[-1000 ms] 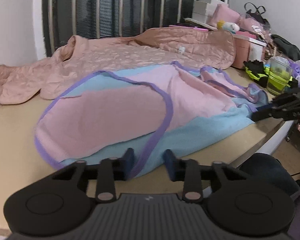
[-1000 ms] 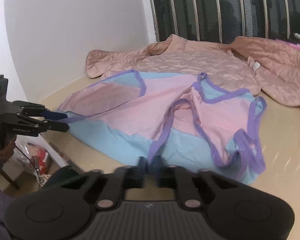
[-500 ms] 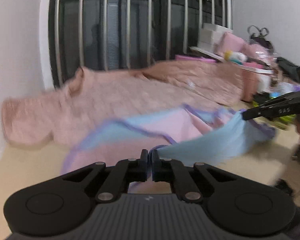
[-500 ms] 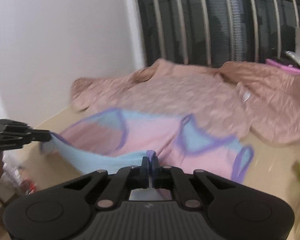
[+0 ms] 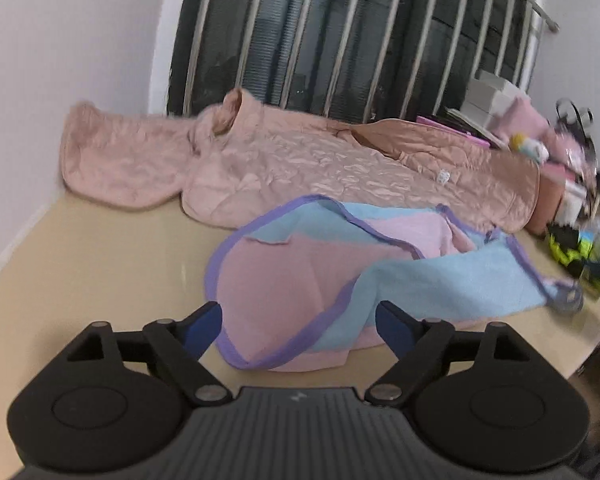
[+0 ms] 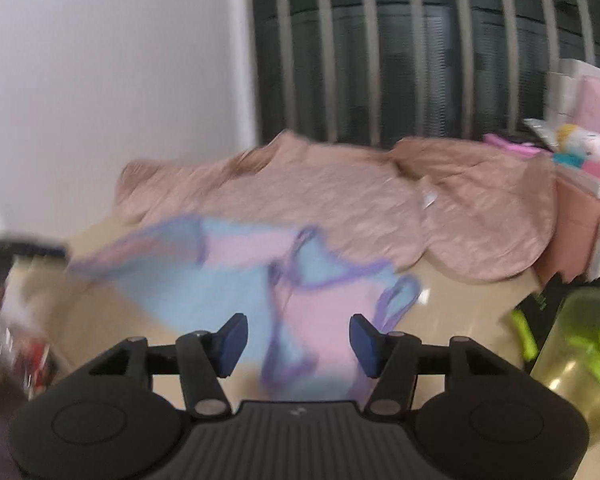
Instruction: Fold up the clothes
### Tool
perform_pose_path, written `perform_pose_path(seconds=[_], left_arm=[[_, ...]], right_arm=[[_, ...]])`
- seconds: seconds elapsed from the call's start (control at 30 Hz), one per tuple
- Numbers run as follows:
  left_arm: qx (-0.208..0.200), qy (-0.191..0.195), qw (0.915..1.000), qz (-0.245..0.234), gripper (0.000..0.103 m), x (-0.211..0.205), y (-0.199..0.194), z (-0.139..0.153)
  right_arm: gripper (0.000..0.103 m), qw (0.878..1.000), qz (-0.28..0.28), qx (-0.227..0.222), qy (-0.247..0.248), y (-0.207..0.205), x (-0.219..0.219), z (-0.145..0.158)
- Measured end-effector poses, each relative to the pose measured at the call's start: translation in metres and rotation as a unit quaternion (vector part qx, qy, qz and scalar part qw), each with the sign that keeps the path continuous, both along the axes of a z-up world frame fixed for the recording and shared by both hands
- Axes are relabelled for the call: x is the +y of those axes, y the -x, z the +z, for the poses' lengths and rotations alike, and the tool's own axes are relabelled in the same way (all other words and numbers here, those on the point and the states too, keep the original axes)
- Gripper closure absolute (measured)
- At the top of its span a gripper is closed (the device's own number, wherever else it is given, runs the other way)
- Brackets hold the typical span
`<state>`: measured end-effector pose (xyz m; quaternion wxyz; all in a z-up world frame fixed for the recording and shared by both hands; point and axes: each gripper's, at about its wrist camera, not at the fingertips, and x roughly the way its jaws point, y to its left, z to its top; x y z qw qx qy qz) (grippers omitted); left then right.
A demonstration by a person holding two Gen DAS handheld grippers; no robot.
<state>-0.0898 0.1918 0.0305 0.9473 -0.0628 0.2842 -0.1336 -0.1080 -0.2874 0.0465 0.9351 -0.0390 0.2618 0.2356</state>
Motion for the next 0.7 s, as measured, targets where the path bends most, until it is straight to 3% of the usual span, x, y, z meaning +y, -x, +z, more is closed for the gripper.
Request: perform_pose_path(seconds=[0.03, 0.1, 0.17, 0.2, 0.23, 0.27, 0.3, 0.4, 0.43, 0.47, 0.5, 0.53, 0.57, 0.63, 0.7], left_arm=[[0.007, 0.002, 1.0, -0.003, 0.018, -0.004, -0.005, -0.001], [0.004, -0.037, 0.9991, -0.02, 0.022, -0.019, -0.009, -0.003], [0.0, -0.071, 0.997, -0.031, 0.033, -0.03, -0.009, -0.004], [0.004, -0.074, 0.9968, -0.03, 0.049, -0.031, -0.009, -0.005], [0.012, -0.077, 0.9966, -0.026, 0.067, -0.031, -0.008, -0.008], [0.021, -0.08, 0.9964, -0.02, 0.074, -0.031, -0.008, -0.012], [0.029, -0.085, 0.9959, -0.009, 0.073, -0.027, -0.007, -0.015], [0.023, -0.068, 0.9974, 0.002, 0.063, -0.01, 0.007, -0.014], [0.016, -0.065, 0.9978, 0.006, 0.044, -0.007, 0.01, -0.013], [0.008, -0.062, 0.998, 0.01, 0.033, -0.005, 0.014, -0.012], [0.004, -0.062, 0.998, 0.013, 0.033, -0.003, 0.015, -0.012], [0.006, -0.06, 0.9981, 0.014, 0.041, -0.003, 0.014, -0.013], [0.012, -0.057, 0.9982, 0.015, 0.065, -0.002, 0.011, -0.012], [0.027, -0.055, 0.998, 0.017, 0.098, 0.0, 0.005, -0.015], [0.034, -0.055, 0.9977, 0.019, 0.099, 0.003, 0.002, -0.018]], right_arm=[[0.047, 1.0, -0.002, 0.001, 0.011, 0.002, 0.002, -0.007], [0.048, 1.0, -0.007, 0.007, 0.023, 0.003, 0.007, -0.018], [0.052, 1.0, -0.013, 0.011, 0.022, 0.001, 0.007, -0.028], [0.053, 1.0, -0.018, 0.013, 0.02, 0.0, 0.006, -0.033], [0.066, 0.999, -0.026, 0.019, 0.021, -0.001, 0.004, -0.038], [0.084, 0.999, -0.034, 0.024, 0.022, -0.002, 0.003, -0.044], [0.091, 0.998, -0.044, 0.028, 0.019, -0.004, 0.0, -0.047], [0.093, 0.997, -0.071, 0.024, -0.011, -0.008, -0.013, -0.046], [0.093, 0.997, -0.069, 0.019, -0.02, -0.007, -0.016, -0.045], [0.093, 0.997, -0.066, 0.018, -0.021, -0.006, -0.017, -0.046], [0.093, 0.998, -0.064, 0.02, -0.019, -0.007, -0.017, -0.046], [0.093, 0.998, -0.062, 0.02, -0.016, -0.007, -0.016, -0.047], [0.093, 0.998, -0.06, 0.021, -0.015, -0.008, -0.015, -0.049], [0.096, 0.998, -0.058, 0.025, -0.015, -0.008, -0.014, -0.051], [0.1, 0.999, -0.038, 0.033, -0.01, -0.003, -0.011, -0.051]])
